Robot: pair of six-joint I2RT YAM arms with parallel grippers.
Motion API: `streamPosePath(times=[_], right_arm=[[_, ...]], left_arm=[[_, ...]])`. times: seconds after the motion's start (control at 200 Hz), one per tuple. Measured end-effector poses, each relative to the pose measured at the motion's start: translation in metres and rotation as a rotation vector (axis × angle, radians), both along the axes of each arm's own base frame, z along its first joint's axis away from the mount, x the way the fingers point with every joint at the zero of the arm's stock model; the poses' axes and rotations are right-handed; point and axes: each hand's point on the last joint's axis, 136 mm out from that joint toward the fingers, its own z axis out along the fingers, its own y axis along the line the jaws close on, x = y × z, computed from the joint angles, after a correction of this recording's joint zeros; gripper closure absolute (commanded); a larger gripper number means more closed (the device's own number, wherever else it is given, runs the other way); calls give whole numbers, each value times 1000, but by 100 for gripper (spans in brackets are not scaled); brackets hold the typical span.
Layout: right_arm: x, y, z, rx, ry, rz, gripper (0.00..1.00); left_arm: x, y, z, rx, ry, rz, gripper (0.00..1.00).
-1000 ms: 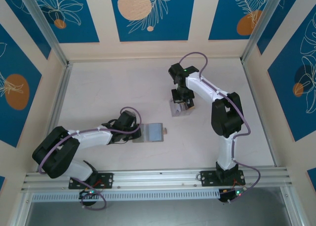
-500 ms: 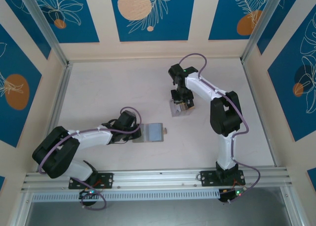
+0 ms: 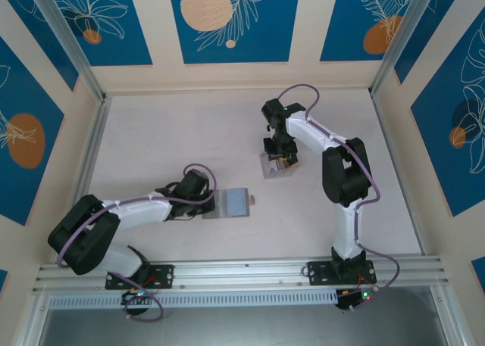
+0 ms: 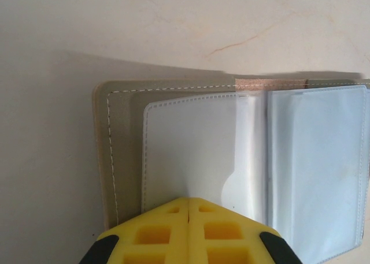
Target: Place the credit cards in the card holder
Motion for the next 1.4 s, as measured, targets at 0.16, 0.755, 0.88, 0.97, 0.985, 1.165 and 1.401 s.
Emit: streamPosePath(times=[0.16, 0.755, 0.88, 0.97, 0.985, 1.165, 1.401], right_arm=[[0, -1, -2, 13, 8, -7, 77], [0, 3, -7, 124, 46, -39, 82], [-1, 5, -4, 141, 45, -41, 87], [-2, 5, -3, 148, 48, -44, 90], [-2, 5, -3, 150, 49, -44, 90], [-5, 5, -2, 155, 52, -43, 98], [-6, 0, 4, 159, 43, -55, 100]], left_arm=[[0, 0, 0, 1, 1, 0, 100], [2, 7, 54, 43, -85, -61, 100], [14, -2, 80, 29, -137, -86, 100], [21, -8, 93, 20, -163, -99, 100], [22, -9, 95, 19, -167, -101, 100], [31, -23, 91, 22, -143, -138, 100], [41, -43, 74, 15, -84, -178, 100]])
